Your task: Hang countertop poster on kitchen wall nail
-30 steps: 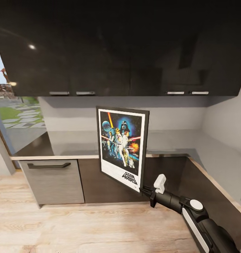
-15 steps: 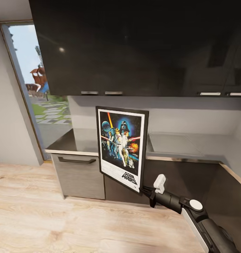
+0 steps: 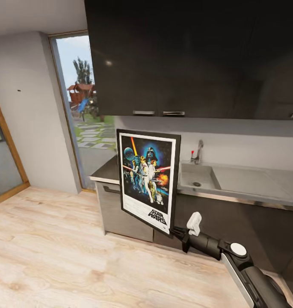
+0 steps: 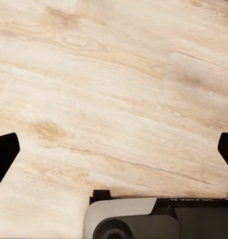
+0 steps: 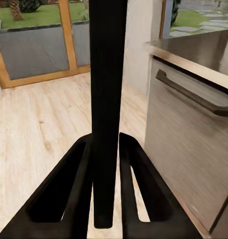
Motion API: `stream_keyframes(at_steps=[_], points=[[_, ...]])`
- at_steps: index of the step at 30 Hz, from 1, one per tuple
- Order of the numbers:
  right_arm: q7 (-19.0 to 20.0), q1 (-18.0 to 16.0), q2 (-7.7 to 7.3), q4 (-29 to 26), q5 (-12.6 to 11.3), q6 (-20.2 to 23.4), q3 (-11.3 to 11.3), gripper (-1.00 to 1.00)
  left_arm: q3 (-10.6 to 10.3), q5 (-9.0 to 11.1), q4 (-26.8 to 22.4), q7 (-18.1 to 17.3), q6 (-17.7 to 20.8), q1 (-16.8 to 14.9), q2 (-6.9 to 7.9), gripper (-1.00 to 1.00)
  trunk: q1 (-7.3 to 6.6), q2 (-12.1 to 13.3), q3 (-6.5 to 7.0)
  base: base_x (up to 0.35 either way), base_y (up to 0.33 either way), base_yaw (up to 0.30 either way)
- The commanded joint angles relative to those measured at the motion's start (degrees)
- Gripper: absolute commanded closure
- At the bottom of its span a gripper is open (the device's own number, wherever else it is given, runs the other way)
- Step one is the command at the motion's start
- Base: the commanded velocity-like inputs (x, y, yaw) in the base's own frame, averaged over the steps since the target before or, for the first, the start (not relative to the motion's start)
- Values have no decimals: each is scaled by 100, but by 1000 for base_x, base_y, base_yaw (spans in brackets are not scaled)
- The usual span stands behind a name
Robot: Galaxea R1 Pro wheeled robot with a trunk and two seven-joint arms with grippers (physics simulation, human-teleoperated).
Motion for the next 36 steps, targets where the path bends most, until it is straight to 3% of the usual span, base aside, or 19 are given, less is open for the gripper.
stream_keyframes(at_steps=[1,18,36], points=[[13,-3,-6,-1,-73,65,7,100,12,39,0,-35,2,3,-1,-100,2,-4,-1,0,296,187],[12,-3,-8,-1,-80,57,9,100,12,39,0,-35,3,3,-1,-100,2,-4,-1,0,296,37],[-3,-3,1,-1,-69,50,14,100,12,39,0,-35,2,3,-1,-100,2,-4,-1,38,296,263]])
